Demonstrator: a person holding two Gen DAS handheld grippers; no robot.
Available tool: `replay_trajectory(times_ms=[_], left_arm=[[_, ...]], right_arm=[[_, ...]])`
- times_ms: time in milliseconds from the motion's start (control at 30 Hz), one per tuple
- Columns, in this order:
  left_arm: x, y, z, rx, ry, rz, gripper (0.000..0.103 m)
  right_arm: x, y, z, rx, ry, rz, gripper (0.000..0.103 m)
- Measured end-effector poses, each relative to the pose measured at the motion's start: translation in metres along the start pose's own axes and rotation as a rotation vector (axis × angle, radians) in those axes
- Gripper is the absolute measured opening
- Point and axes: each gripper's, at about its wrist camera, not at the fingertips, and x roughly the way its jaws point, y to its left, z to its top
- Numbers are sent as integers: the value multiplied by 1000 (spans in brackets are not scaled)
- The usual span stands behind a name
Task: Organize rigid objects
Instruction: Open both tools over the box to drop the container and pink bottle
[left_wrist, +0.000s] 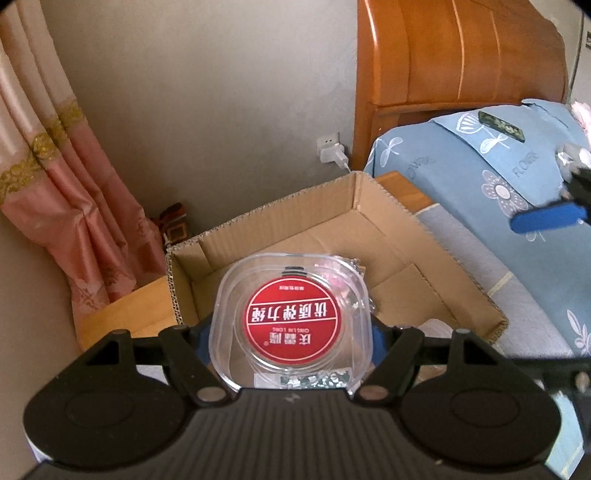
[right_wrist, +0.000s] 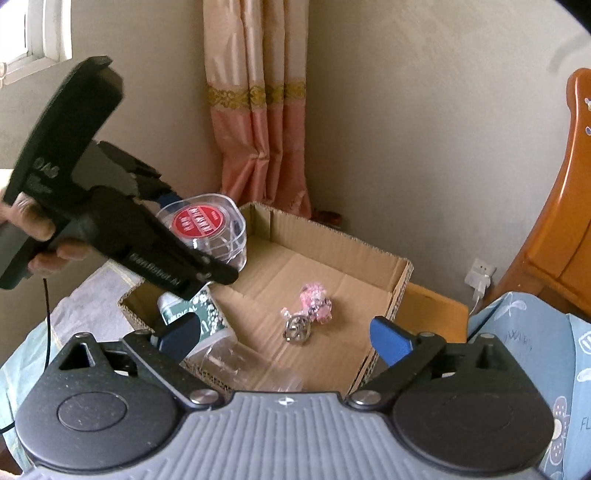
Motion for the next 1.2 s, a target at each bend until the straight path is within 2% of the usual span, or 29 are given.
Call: replay_trajectory(times_ms=[200,267,300,700,1067,1200], left_arm=[[17,7,3,-54,-4,20,75],[16,10,2,-72,-30,16,87],[14,10,2,-76,-47,24,89],[-18,-5,-14,-59,-97,58,94],[-37,-26,-66,-82,-130,84,96],[-37,-27,-92,-143,-139,106,96]], right_arm=[[-3,6,-9,-12,10,-8,101],[-5,5,-13,-10,12,-12,101],[-6,4,-14,-8,12,-15,101],[-9,-2,-40,62,13,17,101],[-15,1,-80,121,-11,3,103],[-10,9,-102,100,-19,15,103]])
